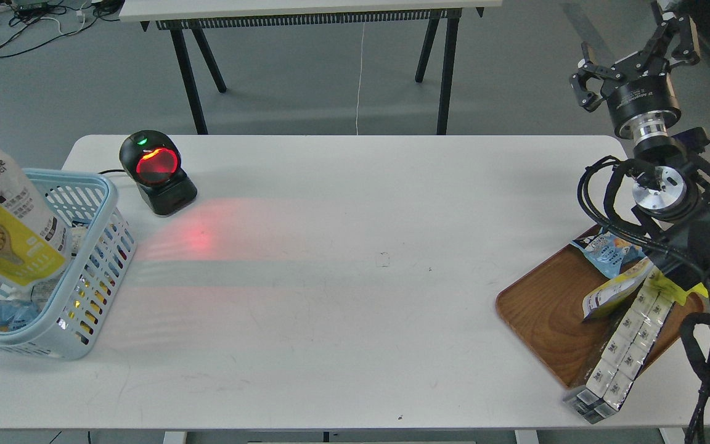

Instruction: Scan snack and place in basket

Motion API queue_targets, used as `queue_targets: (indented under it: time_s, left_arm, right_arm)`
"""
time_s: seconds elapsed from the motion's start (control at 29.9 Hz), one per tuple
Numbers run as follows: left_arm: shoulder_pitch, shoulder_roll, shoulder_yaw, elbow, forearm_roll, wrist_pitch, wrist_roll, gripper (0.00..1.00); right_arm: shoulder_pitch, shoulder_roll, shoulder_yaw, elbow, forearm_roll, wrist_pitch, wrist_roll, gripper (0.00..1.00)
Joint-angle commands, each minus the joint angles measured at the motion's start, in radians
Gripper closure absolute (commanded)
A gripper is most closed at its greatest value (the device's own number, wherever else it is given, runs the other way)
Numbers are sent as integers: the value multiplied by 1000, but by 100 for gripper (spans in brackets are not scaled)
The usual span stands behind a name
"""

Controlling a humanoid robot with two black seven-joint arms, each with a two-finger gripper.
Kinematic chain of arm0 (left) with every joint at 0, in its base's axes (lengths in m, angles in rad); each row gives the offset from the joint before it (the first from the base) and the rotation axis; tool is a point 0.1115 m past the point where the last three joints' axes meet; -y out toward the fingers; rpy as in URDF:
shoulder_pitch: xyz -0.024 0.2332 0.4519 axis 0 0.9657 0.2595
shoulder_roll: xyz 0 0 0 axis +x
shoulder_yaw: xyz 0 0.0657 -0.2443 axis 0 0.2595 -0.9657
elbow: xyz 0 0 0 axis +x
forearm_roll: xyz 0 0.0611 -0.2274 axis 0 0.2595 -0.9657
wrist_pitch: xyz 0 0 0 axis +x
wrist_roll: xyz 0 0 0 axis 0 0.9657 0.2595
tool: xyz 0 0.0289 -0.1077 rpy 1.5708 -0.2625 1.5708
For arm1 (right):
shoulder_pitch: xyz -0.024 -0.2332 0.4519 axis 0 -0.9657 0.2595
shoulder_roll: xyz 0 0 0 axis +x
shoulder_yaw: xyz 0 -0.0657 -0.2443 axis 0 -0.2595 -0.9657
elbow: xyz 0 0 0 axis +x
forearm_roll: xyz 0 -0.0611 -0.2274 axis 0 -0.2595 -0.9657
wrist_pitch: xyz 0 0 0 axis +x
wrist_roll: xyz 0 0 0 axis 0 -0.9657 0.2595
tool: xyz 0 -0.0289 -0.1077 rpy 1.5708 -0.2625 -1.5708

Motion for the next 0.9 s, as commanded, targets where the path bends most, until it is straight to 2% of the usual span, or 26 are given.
queue_targets:
  time_s: [0.0, 0.2, 0.33, 0.43, 0.57, 0.67, 0.7, 0.8, 0.87]
  left_arm:
    - [0, -6, 5, 0, 1, 0, 0, 100]
    - [-2, -7, 0, 0, 1, 0, 0, 100]
    - [-2, -18, -4, -5, -2, 0, 0, 90]
    - [-5, -24, -6, -18, -3, 0, 0, 78]
    - [-11, -32, -23, -42, -54, 0, 0, 47]
    - [-12, -44, -69, -32, -179, 0, 0, 42]
    - [-12, -46, -86, -26, -230, 0, 0, 38]
    - [-14, -65, -147, 9, -440, 0, 0, 16]
    - [-14, -88, -182, 47, -593, 0, 0, 9]
  right_arm:
    - [-1, 0, 0, 0, 0, 0, 0, 0]
    - [-1, -2, -2, 0, 0, 0, 0, 0]
    - [-3, 0, -2, 0, 0, 0, 0, 0]
    - [-1, 0, -2, 1, 0, 0, 0, 0]
    - [-3, 0, -3, 0, 0, 0, 0, 0]
    - [-3, 0, -5, 0, 0, 0, -2, 0]
    - [-3, 0, -5, 0, 0, 0, -2, 0]
    - [-1, -2, -6, 0, 0, 0, -3, 0]
    - [0, -2, -6, 0, -1, 0, -5, 0]
